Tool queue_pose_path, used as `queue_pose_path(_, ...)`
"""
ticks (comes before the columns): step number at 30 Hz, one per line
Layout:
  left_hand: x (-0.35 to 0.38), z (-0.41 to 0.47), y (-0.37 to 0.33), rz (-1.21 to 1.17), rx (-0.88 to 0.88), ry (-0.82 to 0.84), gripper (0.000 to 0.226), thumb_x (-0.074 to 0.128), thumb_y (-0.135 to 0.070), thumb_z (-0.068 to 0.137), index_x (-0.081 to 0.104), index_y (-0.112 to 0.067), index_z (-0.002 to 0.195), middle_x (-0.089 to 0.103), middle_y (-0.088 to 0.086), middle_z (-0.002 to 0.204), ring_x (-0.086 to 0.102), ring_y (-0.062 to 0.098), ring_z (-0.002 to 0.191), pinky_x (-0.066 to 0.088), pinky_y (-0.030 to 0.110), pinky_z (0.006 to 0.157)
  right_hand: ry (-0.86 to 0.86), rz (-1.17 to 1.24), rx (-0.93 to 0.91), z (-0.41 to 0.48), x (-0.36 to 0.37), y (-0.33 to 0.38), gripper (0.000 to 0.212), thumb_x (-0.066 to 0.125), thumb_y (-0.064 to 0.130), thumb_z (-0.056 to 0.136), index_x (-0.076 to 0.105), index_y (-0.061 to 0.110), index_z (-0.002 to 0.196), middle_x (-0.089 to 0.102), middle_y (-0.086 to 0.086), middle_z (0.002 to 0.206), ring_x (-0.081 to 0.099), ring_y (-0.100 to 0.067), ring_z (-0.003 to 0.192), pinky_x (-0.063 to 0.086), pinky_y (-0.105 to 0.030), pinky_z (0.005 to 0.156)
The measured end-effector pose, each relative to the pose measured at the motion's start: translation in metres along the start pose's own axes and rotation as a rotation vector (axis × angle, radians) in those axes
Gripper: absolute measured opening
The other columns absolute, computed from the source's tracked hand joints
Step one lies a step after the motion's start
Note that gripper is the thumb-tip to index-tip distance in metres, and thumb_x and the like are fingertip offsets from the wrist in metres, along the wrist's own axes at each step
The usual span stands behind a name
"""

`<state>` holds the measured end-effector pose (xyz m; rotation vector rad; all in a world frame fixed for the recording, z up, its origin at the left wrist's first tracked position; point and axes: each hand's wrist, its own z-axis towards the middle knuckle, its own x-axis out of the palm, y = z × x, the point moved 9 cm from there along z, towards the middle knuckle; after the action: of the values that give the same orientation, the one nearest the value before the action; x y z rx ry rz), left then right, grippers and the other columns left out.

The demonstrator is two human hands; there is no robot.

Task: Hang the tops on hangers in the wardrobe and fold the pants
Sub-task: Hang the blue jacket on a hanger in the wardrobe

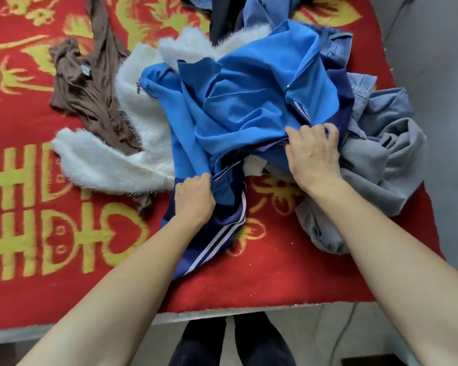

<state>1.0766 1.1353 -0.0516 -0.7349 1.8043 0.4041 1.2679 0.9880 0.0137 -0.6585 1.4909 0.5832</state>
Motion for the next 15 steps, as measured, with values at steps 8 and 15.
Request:
queue_pose_path(8, -0.014, -0.066, 0.080, -0.074, -0.148, 0.006, 0.016, 0.044, -0.016, 0.093, 0.051, -0.005, 0.102, 0.063, 0.022, 0.096, 0.058, 0.043, 0.089, 0.043, 0.049, 0.072, 0.259, 0.392, 0.080, -0.105, 0.017, 0.042, 0.027, 0.048, 0.033, 0.102, 0.071, 0.018, 0.107, 0.073, -0.010, 0.089, 0.066, -0.035, 0.088, 0.039, -0.044, 0.079)
queue_pose_path(15, -0.138, -0.132, 0.106, -0.372, -0.261, -0.292, 0.028, 0.045, -0.009, 0.094, 0.059, -0.008, 0.118, 0.061, 0.020, 0.102, 0.054, 0.042, 0.094, 0.042, 0.050, 0.077, 0.013, 0.706, 0.136, -0.126, -0.104, 0.084, 0.022, 0.061, 0.028, 0.098, 0.074, 0.013, 0.107, 0.058, -0.008, 0.093, 0.057, -0.031, 0.094, 0.041, -0.047, 0.085)
